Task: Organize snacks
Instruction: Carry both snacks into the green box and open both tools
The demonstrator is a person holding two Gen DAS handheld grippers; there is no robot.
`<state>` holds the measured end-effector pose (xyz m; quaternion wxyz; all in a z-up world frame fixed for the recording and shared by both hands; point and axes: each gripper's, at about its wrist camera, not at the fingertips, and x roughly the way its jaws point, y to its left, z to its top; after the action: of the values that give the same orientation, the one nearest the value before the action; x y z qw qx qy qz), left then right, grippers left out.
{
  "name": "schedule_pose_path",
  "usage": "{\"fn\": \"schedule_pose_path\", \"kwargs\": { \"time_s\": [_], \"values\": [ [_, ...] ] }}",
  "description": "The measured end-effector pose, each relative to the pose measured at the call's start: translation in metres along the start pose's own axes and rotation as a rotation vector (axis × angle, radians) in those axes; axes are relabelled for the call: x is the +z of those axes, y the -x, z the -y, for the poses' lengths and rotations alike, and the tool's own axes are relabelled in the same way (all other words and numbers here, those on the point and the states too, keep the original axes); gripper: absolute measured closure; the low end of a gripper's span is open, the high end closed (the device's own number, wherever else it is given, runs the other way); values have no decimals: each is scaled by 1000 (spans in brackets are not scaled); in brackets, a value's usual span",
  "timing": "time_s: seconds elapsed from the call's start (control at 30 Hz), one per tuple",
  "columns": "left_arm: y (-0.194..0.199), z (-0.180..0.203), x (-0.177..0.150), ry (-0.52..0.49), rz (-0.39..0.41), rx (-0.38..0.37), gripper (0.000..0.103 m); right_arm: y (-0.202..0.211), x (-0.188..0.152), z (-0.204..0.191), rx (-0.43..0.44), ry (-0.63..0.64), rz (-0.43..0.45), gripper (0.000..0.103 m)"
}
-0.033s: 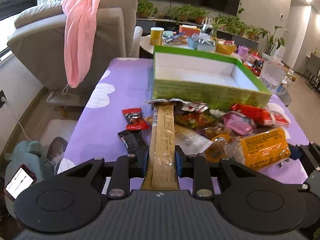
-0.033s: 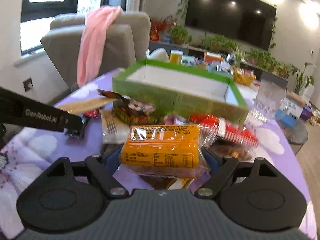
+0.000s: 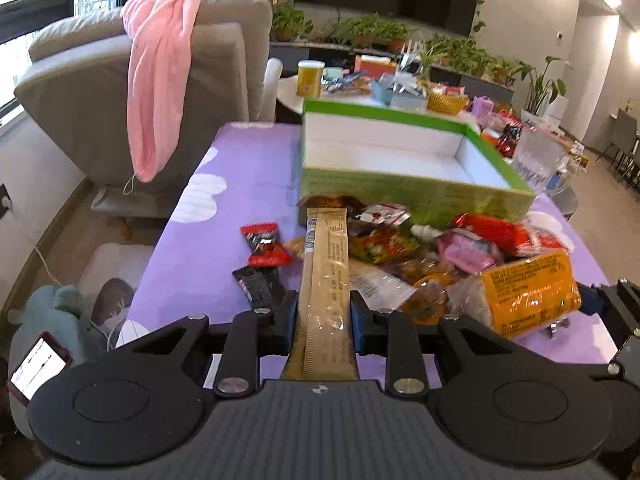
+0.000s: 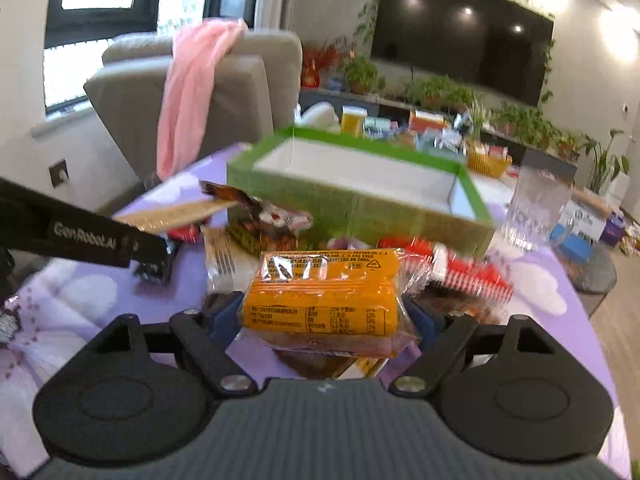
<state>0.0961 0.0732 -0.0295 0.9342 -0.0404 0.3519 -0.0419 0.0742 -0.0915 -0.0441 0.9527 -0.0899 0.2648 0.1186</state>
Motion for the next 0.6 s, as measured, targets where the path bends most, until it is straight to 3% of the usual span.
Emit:
{"fn": "schedule_pose_path", "kwargs": {
  "time_s": [0.3, 0.6],
  "values": [
    [33, 19, 21, -40, 115, -16, 79, 10, 28, 27, -13, -38, 102, 43],
    [-9, 45, 80, -90, 158, 2, 79, -18, 71, 69, -9, -113, 107, 43]
  ]
}}
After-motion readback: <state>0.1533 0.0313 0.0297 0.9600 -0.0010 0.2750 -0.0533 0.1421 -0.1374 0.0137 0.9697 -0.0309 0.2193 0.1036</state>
